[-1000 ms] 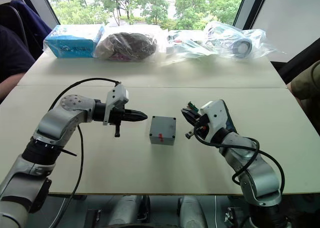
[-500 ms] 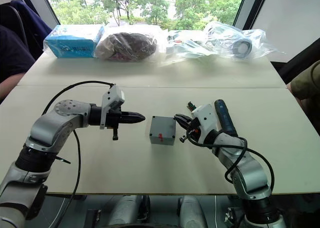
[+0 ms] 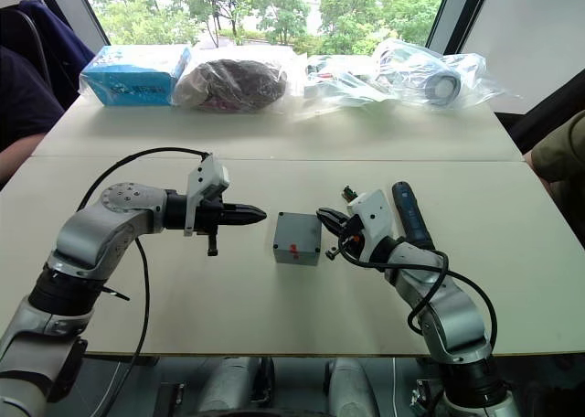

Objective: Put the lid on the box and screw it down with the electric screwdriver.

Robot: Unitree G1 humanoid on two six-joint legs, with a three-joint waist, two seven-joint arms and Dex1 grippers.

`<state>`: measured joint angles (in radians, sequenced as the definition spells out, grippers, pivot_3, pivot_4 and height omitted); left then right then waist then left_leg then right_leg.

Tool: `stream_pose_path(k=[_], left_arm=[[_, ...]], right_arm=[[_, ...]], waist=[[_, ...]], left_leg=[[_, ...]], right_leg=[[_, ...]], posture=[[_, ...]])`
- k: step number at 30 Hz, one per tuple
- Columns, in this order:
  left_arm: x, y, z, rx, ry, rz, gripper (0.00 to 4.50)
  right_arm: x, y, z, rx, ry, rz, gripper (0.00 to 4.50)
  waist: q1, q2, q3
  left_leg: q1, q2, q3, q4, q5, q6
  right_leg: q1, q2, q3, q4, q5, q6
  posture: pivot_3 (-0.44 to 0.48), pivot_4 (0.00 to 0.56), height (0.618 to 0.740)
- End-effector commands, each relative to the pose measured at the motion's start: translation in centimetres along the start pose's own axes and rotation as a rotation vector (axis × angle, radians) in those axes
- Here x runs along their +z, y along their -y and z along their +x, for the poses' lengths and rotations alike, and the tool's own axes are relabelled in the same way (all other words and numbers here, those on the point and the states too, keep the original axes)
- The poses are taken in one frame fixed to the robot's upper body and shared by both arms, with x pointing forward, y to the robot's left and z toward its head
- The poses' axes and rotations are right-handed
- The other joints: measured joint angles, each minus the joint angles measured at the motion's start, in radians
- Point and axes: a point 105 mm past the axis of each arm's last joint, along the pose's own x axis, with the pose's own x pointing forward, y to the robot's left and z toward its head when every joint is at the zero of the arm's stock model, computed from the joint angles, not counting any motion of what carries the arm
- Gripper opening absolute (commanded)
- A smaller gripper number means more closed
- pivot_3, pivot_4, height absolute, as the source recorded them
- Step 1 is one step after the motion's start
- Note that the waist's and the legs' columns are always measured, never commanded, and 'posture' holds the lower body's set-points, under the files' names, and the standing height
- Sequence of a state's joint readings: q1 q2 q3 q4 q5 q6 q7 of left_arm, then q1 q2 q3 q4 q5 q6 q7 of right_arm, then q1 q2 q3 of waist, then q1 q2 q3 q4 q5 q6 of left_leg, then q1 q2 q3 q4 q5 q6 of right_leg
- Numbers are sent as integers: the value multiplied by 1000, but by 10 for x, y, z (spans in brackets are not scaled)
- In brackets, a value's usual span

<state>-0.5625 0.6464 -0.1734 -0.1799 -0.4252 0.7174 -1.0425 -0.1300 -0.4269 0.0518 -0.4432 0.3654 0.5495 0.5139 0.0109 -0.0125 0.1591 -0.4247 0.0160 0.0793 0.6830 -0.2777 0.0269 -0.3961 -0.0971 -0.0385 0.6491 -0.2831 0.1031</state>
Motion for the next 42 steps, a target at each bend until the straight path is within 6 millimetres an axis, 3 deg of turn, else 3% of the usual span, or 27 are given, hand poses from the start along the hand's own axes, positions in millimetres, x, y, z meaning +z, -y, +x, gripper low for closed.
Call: stream_pose_path(k=[1,12,15,21,25,28,31,36,42], left_arm=[[12,4,-2,-7,22,50,0],[12,3,-2,0,27,51,0],[12,3,-1,1,30,51,0],[22,1,0,17,91,69,0],[41,2,0,5,173,58,0],[47,3,1,-21,173,95,0],[56,14,5,-84,150,232,0],[70,32,11,-187,158,338,0],[70,48,16,-258,145,393,0]], right_arm=[[7,-1,2,15,21,-36,29],[1,1,5,9,1,-50,29],[3,4,5,3,6,-56,701],[14,11,-2,-23,31,-61,3052],[30,47,-18,-224,41,7,4474],[36,69,-33,-299,-24,58,4474],[32,95,-56,-375,-224,61,4474],[39,111,-76,-403,-417,173,4474],[26,120,-95,-341,-691,354,4474]], waist=[[0,0,0],[0,0,0],[0,0,0],[1,0,0],[1,0,0],[1,0,0],[1,1,1],[-3,2,1],[-1,5,3]], left_leg=[[0,0,0,0,0,0],[0,0,0,0,0,0],[0,0,0,0,0,0],[0,0,0,0,0,0],[0,0,0,0,0,0],[0,0,0,0,0,-1],[0,0,0,0,0,-1],[-1,0,1,-1,0,0],[-1,0,1,-1,-1,2]], right_leg=[[0,0,0,0,0,0],[0,0,0,0,0,0],[0,0,0,0,0,0],[0,0,0,0,0,0],[0,0,0,0,0,0],[0,0,0,0,0,0],[0,0,0,0,0,0],[-1,-1,0,-1,0,-1],[-1,-1,1,-2,0,-1]], posture=[[0,150,740],[0,150,740],[0,150,740],[0,150,740],[0,150,740],[0,150,740],[0,150,740],[0,150,740],[0,150,740]])
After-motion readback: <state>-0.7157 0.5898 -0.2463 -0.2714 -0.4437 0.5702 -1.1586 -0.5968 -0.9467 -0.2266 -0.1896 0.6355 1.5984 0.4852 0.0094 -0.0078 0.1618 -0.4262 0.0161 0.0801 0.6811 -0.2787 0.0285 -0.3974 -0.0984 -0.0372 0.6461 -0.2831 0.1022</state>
